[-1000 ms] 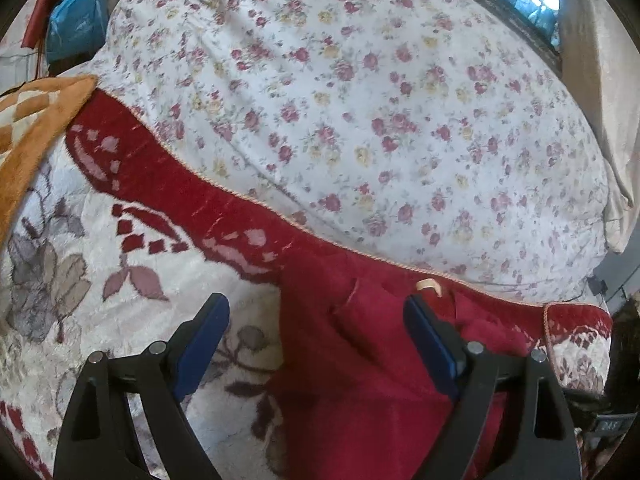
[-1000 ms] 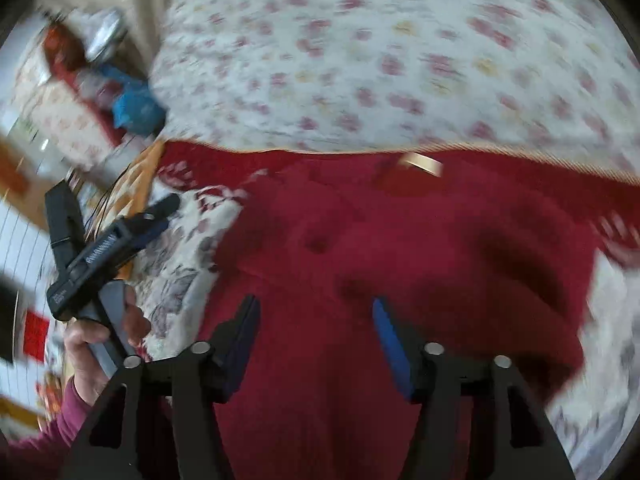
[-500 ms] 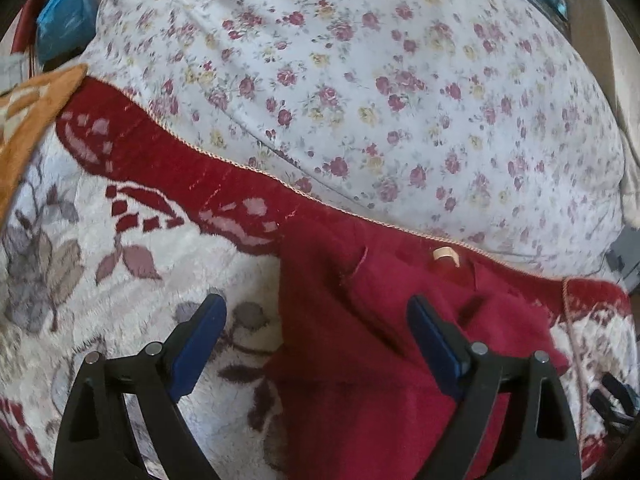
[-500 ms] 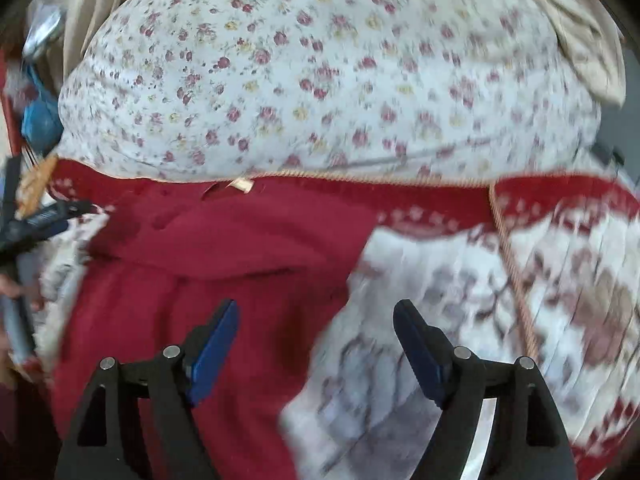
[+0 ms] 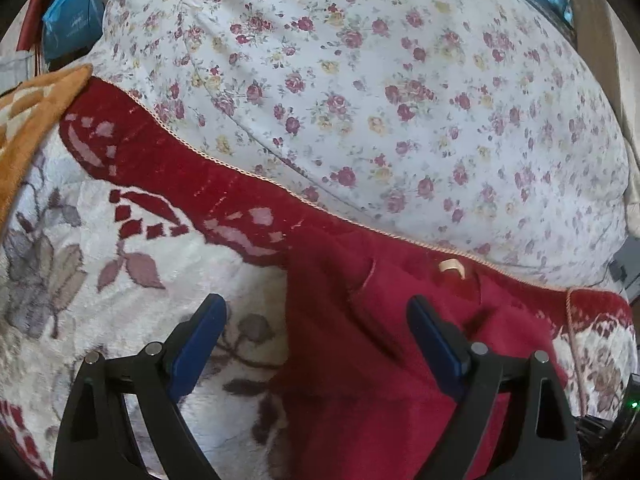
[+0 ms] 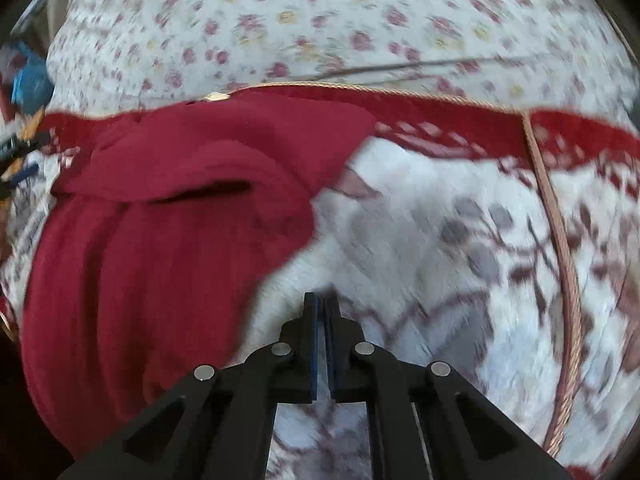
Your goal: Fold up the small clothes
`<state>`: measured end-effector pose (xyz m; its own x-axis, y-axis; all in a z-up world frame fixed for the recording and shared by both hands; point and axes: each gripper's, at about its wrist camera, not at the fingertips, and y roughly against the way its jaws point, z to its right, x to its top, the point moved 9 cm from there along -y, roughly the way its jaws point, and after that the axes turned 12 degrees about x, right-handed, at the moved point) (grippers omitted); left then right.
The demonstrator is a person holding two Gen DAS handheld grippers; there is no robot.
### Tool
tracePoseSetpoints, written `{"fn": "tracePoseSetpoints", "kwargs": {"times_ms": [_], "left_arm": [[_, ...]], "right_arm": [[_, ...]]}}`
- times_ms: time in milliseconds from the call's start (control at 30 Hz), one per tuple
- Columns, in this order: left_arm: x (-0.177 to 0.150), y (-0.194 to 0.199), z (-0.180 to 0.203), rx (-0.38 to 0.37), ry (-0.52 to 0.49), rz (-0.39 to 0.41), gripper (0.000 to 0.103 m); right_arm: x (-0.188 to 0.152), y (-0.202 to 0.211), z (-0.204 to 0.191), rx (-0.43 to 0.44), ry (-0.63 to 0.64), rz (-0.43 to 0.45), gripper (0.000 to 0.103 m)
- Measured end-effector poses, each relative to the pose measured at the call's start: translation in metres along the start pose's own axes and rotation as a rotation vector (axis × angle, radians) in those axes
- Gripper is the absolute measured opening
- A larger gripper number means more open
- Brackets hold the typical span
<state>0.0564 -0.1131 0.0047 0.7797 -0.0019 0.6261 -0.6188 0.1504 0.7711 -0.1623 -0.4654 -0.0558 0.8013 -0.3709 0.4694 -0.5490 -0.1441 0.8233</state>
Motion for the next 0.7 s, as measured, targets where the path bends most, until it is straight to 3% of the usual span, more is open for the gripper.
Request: {"fn": "tracePoseSetpoints", "kwargs": {"times_ms": [33,100,133,167,200,233,267,300,400,533,633,667,700], "left_arm": [[-0.001,0.000,0.001,0.000,0.000,0.003,0.091],[-0.003,-0.003,0.002,0.009,-0.011,-0.019,0.091],[-0.002,-0.004,0.004,0.002,-0.016,-0.025,0.091],[-0.002,-0.004,0.005,0.000,-0.018,-0.021,0.091],[-0.001,-0.003,0.006,0.003,-0.018,-0.014,0.091],[0.001,-0.002,0.006,0.007,-0.020,-0.007,0.091],[0.003,-0.001,0.006,0.010,-0.025,0.000,0.091],[0.004,-0.001,0.005,0.014,-0.030,0.006,0.091],[0.006,-0.003,0.002,0.020,-0.032,0.004,0.091],[0.008,-0.010,0.008,-0.002,-0.030,-0.008,0.091],[0.008,-0.018,0.017,-0.019,-0.039,-0.040,0.091],[0.009,-0.018,0.018,-0.030,-0.035,-0.044,0.091],[0.011,-0.019,0.019,-0.036,-0.026,-0.046,0.091]], "right_arm": [[0.006,0.008,0.003,0.019,-0.032,0.049,0.014],[0.024,0.016,0.005,0.040,-0.058,0.137,0.083],[0.033,0.014,0.002,0.046,-0.045,0.156,0.086],[0.042,0.006,-0.004,0.051,-0.016,0.153,0.083],[0.047,-0.002,-0.010,0.055,0.004,0.143,0.070],[0.050,-0.011,-0.016,0.062,0.022,0.129,0.056],[0.049,-0.022,-0.022,0.078,0.034,0.100,0.021],[0.046,-0.028,-0.024,0.075,0.040,0.083,0.018],[0.028,-0.032,-0.025,0.064,0.109,0.053,0.018],[0.018,-0.010,-0.015,0.101,0.067,-0.004,0.017],[0.027,0.013,-0.016,0.101,0.063,0.059,0.019],[0.031,0.019,-0.016,0.122,0.036,0.089,0.031],[0.035,0.024,-0.017,0.157,0.008,0.111,0.058]]}}
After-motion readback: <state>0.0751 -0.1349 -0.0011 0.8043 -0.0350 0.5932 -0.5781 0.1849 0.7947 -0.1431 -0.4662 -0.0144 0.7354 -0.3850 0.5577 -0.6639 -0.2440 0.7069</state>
